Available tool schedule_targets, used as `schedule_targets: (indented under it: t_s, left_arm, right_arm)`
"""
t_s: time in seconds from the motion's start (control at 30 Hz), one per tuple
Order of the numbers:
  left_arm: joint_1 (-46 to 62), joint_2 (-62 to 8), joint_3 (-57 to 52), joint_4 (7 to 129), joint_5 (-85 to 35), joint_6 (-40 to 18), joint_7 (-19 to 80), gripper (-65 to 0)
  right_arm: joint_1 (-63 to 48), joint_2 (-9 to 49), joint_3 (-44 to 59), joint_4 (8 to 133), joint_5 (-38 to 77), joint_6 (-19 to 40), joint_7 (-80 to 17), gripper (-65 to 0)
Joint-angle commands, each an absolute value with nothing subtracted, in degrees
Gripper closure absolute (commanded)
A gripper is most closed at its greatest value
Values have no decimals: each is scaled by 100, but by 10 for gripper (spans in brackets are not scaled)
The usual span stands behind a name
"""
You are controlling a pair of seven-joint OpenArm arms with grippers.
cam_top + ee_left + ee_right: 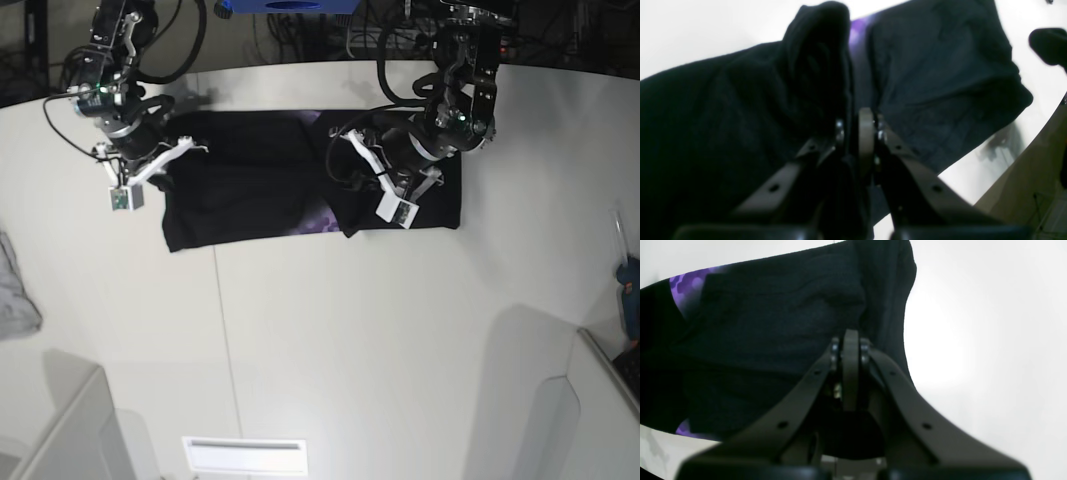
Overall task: Fold the T-shirt properly
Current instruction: 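Grasp the strip end with the left gripper and fold it toward the right gripper, then open the left gripper and raise it away from the folded shirt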
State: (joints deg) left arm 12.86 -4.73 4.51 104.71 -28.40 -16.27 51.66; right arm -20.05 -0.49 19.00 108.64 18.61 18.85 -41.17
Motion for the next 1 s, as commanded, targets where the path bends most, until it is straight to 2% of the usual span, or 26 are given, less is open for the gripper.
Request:
schedule_targets:
  t_s: [0.0,0.27,0.47,0.57,0.67,0.73,0.8,0.83,0.9,0.97]
  left_arm:
    - [1235,-453,453,10554,-2932,-1648,5051,0]
    - [1235,-453,462,10554,-2932,-1648,5051,0]
    - [1226,-435,462,10563,-2932,-1648,5042,-351]
    - [1218,-303,462,10563,-2932,-1648,5042,-448]
    - [1165,-224,497,10580,-2932,-1648,5042,-481]
    - [1182,-233,453,10624,-2932,-1648,5042,-477]
    - [1218,-242,374,10747,-2932,-1648,5042,-461]
    - [1244,-268,286,10826,-2932,-1648,5042,-418]
    - [1446,-462,-57,10958,-2932,-1648,5042,-248]
    - [1596,-576,-426,11046,-2932,-1657,5042,-21]
  right_arm:
    - [-1991,-22,1903,10967,1921,1868,-3987,0]
    - [-1991,-22,1903,10967,1921,1868,-3987,0]
    - [-1982,-22,1903,10967,1921,1868,-3996,0]
    - [-1982,-22,1903,10967,1921,1868,-4004,0]
    - [-1982,-22,1903,10967,1930,1868,-4004,0]
    - [-1982,-22,1903,10967,1930,1868,-4004,0]
    - [-1982,-22,1903,10967,1930,1877,-4013,-137]
    - [-1982,-22,1903,10967,1930,1877,-4013,-215]
    - [-1956,-22,1912,10967,1930,1886,-4171,-368]
    - [-1824,-22,1947,10967,1938,1895,-4462,-465]
